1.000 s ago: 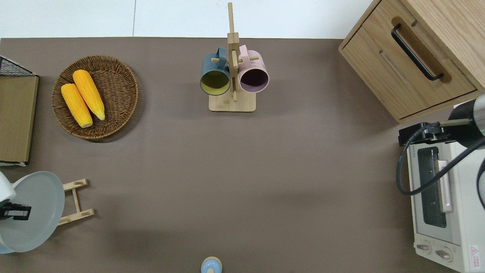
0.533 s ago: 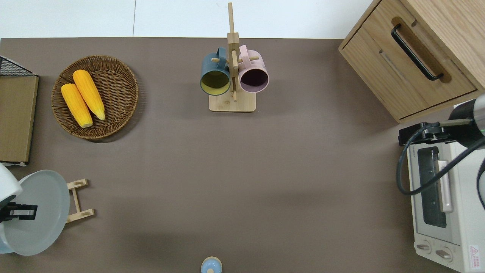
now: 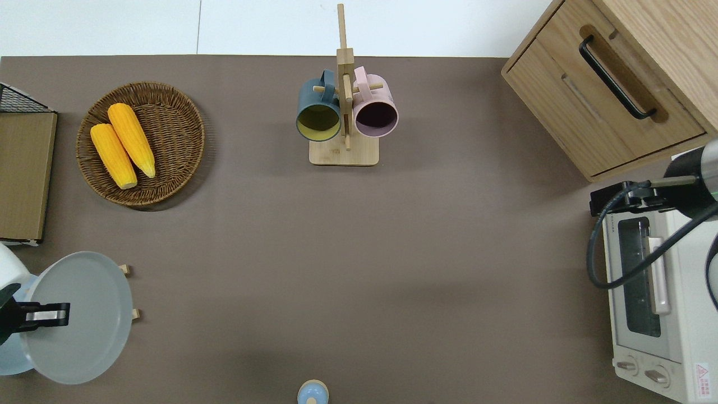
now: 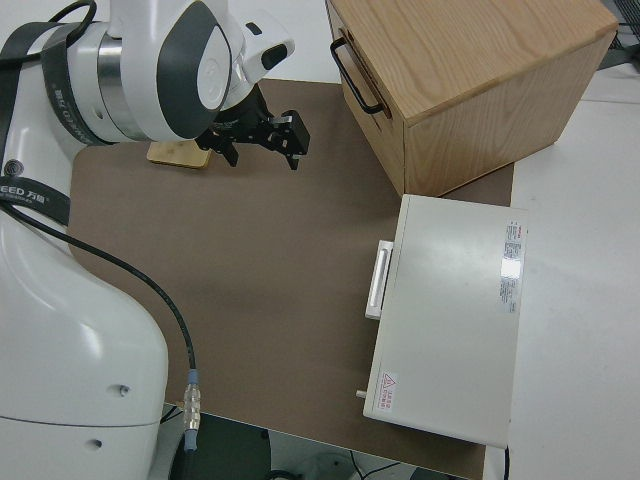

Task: Pick gray plate from low plate rack and place it on table with left arm
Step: 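Pull the gray plate out of the rack and carry it forward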

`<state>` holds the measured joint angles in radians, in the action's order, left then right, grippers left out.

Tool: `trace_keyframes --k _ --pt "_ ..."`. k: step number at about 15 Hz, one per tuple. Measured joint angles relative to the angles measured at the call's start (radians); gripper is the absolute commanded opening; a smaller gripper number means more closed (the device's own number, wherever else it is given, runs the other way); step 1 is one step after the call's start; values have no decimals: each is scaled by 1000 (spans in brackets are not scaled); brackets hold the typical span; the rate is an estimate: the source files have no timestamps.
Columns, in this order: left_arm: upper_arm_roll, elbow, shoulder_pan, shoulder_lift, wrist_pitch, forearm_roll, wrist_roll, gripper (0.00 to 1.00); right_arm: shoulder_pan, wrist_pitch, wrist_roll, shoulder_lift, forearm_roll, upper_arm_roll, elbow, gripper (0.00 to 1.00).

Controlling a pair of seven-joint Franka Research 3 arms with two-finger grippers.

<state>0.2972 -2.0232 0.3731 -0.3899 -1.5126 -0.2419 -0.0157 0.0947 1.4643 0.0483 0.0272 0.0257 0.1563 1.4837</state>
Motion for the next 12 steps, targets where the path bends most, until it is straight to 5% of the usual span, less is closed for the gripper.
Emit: trace_keyframes --k 12 --pt "22 -135 -1 56 -146 -255 18 0 0 0 0 0 0 0 0 983"
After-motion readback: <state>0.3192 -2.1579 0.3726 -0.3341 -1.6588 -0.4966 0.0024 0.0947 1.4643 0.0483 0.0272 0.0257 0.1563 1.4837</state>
